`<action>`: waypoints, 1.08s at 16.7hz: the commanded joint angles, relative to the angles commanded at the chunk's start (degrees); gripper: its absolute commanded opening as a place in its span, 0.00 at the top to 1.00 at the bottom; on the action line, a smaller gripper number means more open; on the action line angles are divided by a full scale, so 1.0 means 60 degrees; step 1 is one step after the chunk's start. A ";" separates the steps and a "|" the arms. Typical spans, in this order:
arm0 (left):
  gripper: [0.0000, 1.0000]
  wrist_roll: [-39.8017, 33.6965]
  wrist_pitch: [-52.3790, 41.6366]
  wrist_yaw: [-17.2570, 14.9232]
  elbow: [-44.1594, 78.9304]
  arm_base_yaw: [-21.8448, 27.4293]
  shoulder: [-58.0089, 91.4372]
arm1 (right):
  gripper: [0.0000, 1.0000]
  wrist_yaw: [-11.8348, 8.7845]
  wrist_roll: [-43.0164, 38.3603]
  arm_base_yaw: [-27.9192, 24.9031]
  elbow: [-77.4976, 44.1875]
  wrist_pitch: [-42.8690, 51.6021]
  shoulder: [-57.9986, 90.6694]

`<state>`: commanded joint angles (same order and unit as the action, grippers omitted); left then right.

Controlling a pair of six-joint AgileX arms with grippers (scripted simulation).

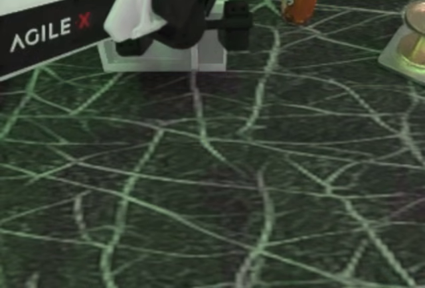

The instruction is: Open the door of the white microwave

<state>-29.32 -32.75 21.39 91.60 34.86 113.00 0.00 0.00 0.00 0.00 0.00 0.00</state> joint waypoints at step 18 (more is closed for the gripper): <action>0.53 0.0514 0.1429 -0.0364 0.0794 -0.0557 0.2056 | 0.00 0.0000 0.0000 0.0000 0.0000 0.0000 0.0000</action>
<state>-26.23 -24.17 19.20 96.36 31.51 125.33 0.00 0.00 0.00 0.00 0.00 0.00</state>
